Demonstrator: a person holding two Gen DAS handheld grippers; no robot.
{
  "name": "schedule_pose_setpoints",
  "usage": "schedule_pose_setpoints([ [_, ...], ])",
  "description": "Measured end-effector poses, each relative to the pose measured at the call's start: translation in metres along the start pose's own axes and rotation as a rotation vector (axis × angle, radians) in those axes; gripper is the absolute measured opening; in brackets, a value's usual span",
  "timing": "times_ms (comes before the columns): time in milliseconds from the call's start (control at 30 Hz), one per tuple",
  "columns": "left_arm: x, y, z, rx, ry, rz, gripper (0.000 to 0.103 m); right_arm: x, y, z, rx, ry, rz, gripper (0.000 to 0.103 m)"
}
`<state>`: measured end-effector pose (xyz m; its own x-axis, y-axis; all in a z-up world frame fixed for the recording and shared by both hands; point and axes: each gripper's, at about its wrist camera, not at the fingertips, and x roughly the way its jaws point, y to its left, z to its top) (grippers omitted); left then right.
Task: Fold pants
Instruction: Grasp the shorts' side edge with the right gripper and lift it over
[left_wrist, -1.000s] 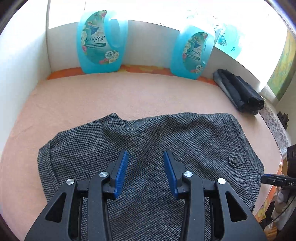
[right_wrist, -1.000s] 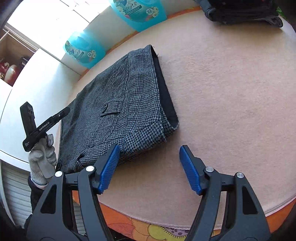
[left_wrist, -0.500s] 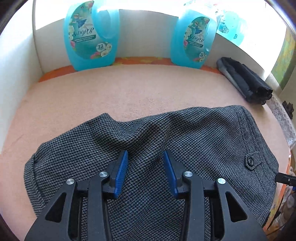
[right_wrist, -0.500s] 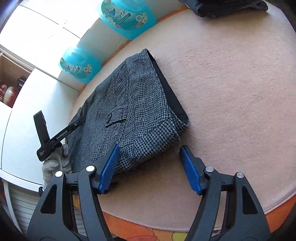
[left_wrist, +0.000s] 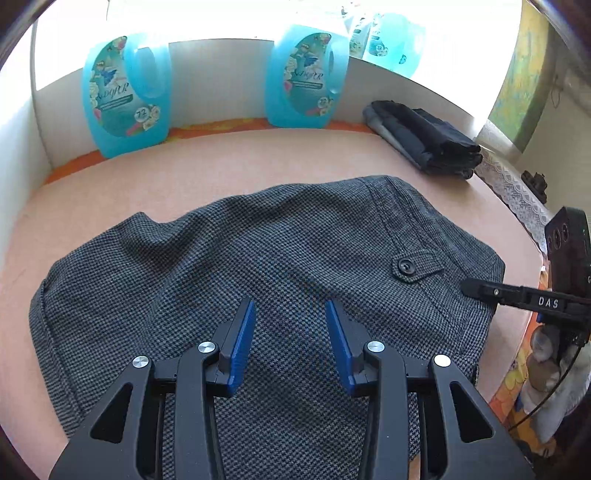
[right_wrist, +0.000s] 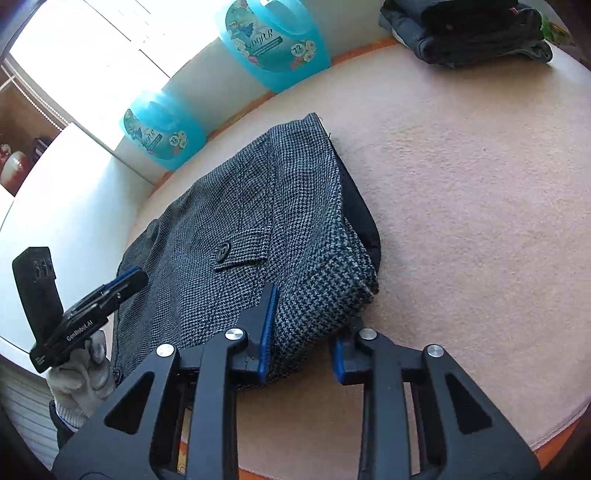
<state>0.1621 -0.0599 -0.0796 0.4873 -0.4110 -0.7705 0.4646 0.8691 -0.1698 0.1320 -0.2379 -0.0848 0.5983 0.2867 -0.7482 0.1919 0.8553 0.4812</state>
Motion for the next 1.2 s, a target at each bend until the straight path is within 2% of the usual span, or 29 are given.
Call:
schedule_pose_setpoints([
  [133,0.023,-0.017,-0.014,0.091,0.089,0.040,0.038,-0.014,0.027,0.000,-0.127,-0.070,-0.049,0.021],
  [300,0.022,-0.014,-0.010,0.072,0.099,0.030,0.038,-0.025,0.051,0.005,-0.229,-0.127,-0.074,0.020],
  [433,0.001,-0.004,-0.007,0.026,0.058,0.007,0.038,-0.025,0.056,0.009,-0.244,-0.132,-0.075,0.020],
  [567,-0.016,-0.012,-0.025,0.012,0.055,-0.056,0.038,-0.026,0.053,0.011,-0.225,-0.126,-0.052,0.020],
  [733,-0.006,-0.030,-0.049,0.053,0.076,-0.060,0.038,-0.027,0.064,0.011,-0.262,-0.135,-0.060,0.020],
  [900,-0.008,-0.024,-0.052,0.013,0.038,-0.084,0.038,-0.033,0.097,0.013,-0.372,-0.180,-0.072,0.020],
  [933,-0.012,-0.020,-0.049,-0.010,0.039,-0.099,0.038,-0.035,0.103,0.013,-0.390,-0.185,-0.067,0.020],
  [1000,-0.027,-0.008,-0.033,-0.057,-0.011,-0.109,0.038,-0.040,0.113,0.012,-0.426,-0.196,-0.062,0.020],
  [1100,-0.040,0.013,0.000,-0.102,-0.058,-0.071,0.038,-0.046,0.119,0.008,-0.455,-0.208,-0.053,0.020],
  [1200,-0.025,0.034,0.032,-0.119,-0.053,0.012,0.038,-0.048,0.119,0.006,-0.464,-0.209,-0.050,0.020],
])
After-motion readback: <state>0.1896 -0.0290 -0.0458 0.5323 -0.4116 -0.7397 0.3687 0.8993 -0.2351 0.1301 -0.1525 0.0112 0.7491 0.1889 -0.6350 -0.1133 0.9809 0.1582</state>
